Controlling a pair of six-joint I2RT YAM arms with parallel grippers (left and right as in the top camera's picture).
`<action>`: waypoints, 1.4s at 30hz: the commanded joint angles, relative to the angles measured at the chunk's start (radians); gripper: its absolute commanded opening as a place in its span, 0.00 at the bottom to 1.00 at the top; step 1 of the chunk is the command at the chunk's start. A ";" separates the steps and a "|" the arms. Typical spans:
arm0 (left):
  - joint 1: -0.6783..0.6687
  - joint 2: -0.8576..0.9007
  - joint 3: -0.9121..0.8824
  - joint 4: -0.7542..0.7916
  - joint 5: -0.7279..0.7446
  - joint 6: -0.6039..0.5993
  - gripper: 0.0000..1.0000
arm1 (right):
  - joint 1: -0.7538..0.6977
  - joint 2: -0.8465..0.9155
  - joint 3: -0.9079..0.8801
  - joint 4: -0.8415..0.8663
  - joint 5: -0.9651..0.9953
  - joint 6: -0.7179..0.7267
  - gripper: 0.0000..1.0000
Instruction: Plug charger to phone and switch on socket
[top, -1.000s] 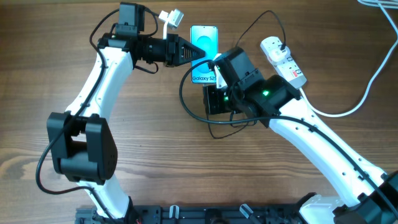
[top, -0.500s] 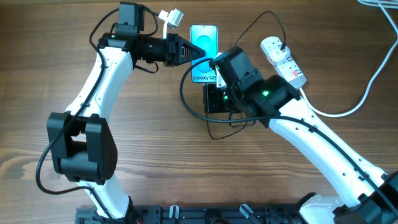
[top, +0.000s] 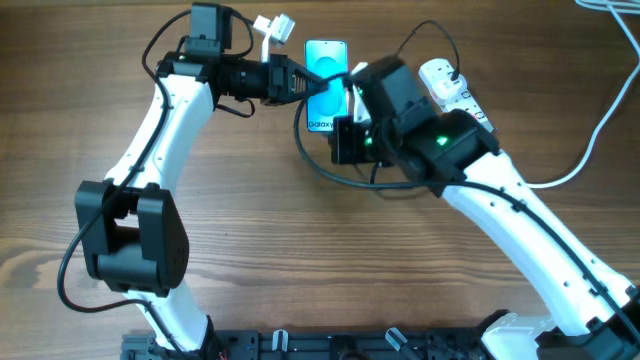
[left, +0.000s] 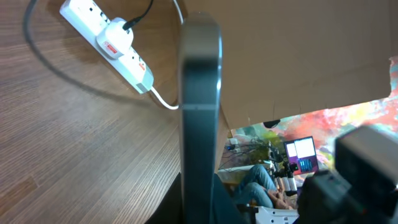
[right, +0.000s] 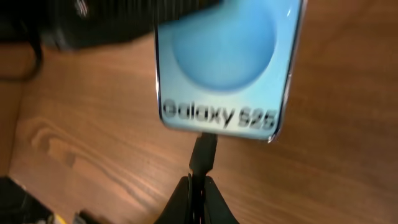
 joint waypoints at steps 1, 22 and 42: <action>-0.026 -0.028 -0.003 -0.022 0.082 0.004 0.04 | -0.012 0.000 0.030 0.026 0.071 -0.019 0.05; 0.208 -0.028 -0.003 -0.018 -0.185 -0.340 0.04 | -0.012 0.103 -0.445 0.158 0.186 -0.025 0.05; 0.210 -0.028 -0.003 -0.024 -0.185 -0.340 0.04 | -0.032 0.231 -0.485 0.327 0.158 -0.140 0.33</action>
